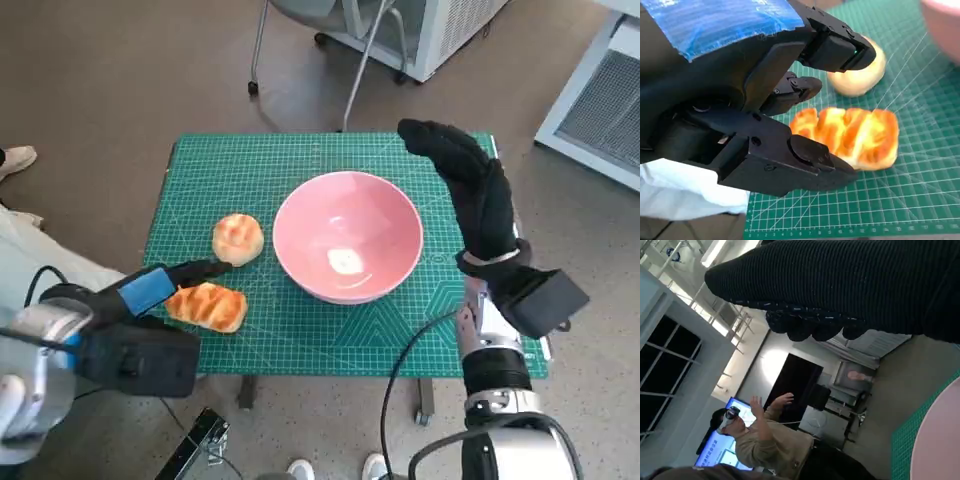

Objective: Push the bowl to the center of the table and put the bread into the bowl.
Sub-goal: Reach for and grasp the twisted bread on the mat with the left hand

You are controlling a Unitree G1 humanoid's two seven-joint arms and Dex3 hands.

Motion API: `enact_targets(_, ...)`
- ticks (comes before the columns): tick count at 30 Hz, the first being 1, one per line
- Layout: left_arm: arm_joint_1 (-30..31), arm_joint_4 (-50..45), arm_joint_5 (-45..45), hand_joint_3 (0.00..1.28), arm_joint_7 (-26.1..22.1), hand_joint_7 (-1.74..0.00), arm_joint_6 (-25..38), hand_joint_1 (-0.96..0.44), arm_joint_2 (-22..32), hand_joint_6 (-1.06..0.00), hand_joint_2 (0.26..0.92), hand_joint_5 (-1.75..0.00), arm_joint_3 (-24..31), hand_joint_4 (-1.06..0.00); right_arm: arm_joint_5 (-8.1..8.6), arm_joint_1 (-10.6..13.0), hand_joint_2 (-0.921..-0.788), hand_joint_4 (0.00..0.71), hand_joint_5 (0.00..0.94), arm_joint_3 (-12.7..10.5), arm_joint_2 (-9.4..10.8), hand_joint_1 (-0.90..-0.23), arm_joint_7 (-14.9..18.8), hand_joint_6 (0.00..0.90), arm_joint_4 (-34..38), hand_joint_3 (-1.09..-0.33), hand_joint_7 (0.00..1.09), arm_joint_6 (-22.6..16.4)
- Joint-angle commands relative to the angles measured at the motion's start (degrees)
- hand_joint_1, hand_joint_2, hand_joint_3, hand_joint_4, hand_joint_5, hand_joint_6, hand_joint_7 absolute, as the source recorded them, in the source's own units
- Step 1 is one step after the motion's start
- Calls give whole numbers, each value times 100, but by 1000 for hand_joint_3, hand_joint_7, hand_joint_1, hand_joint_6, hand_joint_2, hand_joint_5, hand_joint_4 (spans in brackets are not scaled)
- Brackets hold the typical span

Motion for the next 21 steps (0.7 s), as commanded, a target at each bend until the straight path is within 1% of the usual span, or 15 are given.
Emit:
enact_targets(1, -180, 366, 227, 9, 136, -19, -196, 172, -145, -427, 820, -11, -241, -218, 75, 184, -921, 355, 19, 0, 13, -572, 46, 45, 3, -797, 851, 113)
enact_targets(2, -224, 497, 275, 9, 185, -19, -276, 170, -177, -429, 820, -12, -309, -222, 77, 188, -921, 355, 19, 0, 17, -572, 44, 45, -1, -797, 851, 116)
enact_targets(5, -323, 800, 403, 16, 312, -26, -466, 148, -255, -466, 831, -24, -461, -287, 92, 198, -921, 356, 19, 2, 21, -572, 42, 44, -15, -797, 853, 127)
enact_targets(7, -376, 986, 501, 25, 404, -33, -610, 121, -279, -515, 845, -30, -553, -367, 93, 206, -921, 356, 19, 9, 22, -572, 27, 43, -28, -797, 854, 130)
enact_targets(8, -413, 1094, 565, 27, 457, -32, -721, 115, -276, -528, 848, -27, -622, -386, 90, 211, -921, 355, 19, 10, 18, -572, 19, 43, -30, -797, 854, 129)
enact_targets(10, -473, 1249, 647, 40, 524, -47, -903, 89, -259, -612, 879, -31, -712, -486, 87, 221, -921, 355, 18, 13, 16, -572, 7, 42, -38, -798, 856, 129)
enact_targets(12, -544, 1372, 699, 53, 539, -61, -1051, 83, -243, -670, 899, -40, -776, -553, 92, 230, -921, 355, 18, 11, 18, -572, 2, 41, -47, -798, 856, 136)
enact_targets(13, -580, 1426, 718, 77, 536, -78, -1109, 88, -242, -716, 907, -60, -802, -616, 98, 232, -921, 355, 18, 8, 19, -574, 2, 40, -50, -798, 857, 140)
enact_targets(14, -635, 1508, 742, 86, 544, -84, -1187, 89, -241, -733, 910, -67, -838, -639, 105, 235, -921, 355, 18, 5, 21, -574, 1, 40, -53, -798, 858, 144)
enact_targets(15, -673, 1570, 760, 107, 551, -102, -1246, 94, -242, -775, 914, -94, -858, -704, 110, 238, -921, 355, 18, 3, 22, -575, 1, 39, -57, -797, 859, 147)
enact_targets(16, -724, 1647, 789, 120, 569, -113, -1315, 98, -247, -801, 916, -112, -889, -746, 118, 243, -921, 355, 18, 1, 26, -576, 2, 39, -66, -797, 859, 153)
enact_targets(17, -759, 1703, 810, 127, 582, -336, -1365, 79, -251, -753, 917, -347, -908, -709, 124, 247, -921, 355, 17, 0, 28, -576, 2, 38, -74, -797, 860, 157)
enact_targets(18, -805, 1788, 823, 161, 613, -687, -1425, 51, -262, -654, 919, -716, -927, -629, 141, 254, -921, 355, 17, -4, 32, -577, 11, 38, -87, -797, 861, 167)
enact_targets(19, -837, 1856, 828, 172, 639, -886, -1477, 33, -265, -600, 920, -952, -936, -597, 149, 259, -921, 355, 17, -4, 38, -580, 12, 37, -98, -795, 862, 173)
enact_targets(21, -887, 1986, 831, 172, 721, -1046, -1572, 18, -273, -564, 920, -1147, -941, -580, 167, 262, -921, 355, 17, -3, 45, -583, 12, 36, -107, -792, 863, 187)
